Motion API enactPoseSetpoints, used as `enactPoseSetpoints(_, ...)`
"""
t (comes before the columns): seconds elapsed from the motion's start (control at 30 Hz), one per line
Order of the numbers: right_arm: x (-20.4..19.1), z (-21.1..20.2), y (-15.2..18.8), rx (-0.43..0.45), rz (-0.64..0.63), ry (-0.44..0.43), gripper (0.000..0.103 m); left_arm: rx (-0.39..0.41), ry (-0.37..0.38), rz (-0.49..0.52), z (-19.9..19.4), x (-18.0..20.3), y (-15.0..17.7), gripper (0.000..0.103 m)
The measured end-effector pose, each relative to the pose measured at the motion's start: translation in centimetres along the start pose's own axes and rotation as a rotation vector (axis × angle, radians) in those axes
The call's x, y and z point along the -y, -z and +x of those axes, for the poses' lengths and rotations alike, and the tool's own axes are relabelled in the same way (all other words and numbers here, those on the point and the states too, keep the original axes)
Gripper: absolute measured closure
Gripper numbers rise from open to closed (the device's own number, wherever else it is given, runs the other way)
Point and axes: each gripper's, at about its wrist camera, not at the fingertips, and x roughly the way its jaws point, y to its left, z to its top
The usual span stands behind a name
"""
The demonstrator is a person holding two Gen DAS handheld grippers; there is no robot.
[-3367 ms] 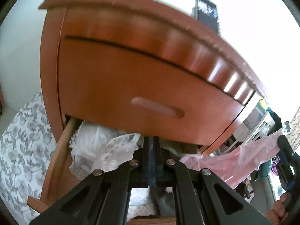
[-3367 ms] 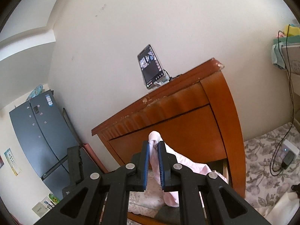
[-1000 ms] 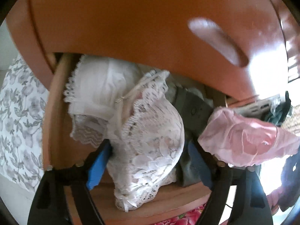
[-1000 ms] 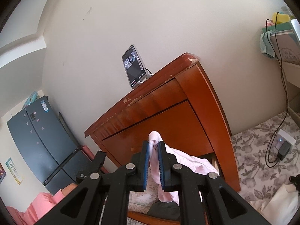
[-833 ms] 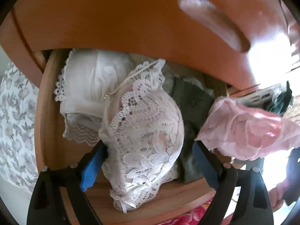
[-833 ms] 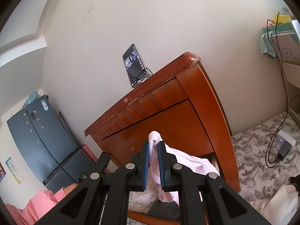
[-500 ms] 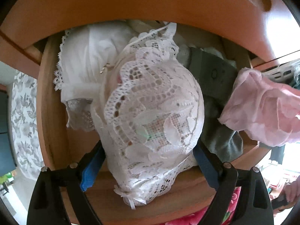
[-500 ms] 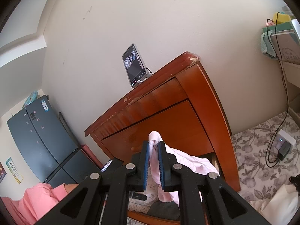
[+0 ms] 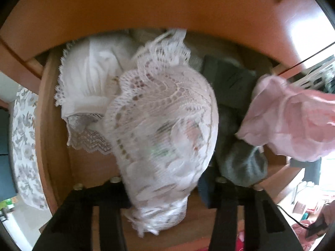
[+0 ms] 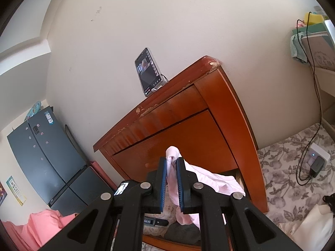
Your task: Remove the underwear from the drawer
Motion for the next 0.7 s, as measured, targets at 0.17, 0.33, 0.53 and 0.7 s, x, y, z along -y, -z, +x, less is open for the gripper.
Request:
enactPoseSetpoints(0.17,-0.1,0.1,0.0,-0.003,-0.003,-0.002,0.093,0.12,0.059,0.005,-2.9,-0.8,2.2,0.074)
enactPoseSetpoints(0.33,-0.2,0.4,0.1,-0.008,-0.006,-0.002,0.093,0.21,0.123,-0.022,-5.7,-2.5,4.2,0.076)
enactPoseSetpoints(0.53,-0.1,0.1,0.1,0.009,-0.001,-0.004,0.093,0.323,0.143,-0.04,-9.6,-3.1,5.7,0.077)
enactPoseSetpoints(0.7,-0.6,-1.0,-0.1,0.044,-0.012,-0.023,0.093,0.394,0.168,-0.034,-12.4,-3.4,7.2,0.078)
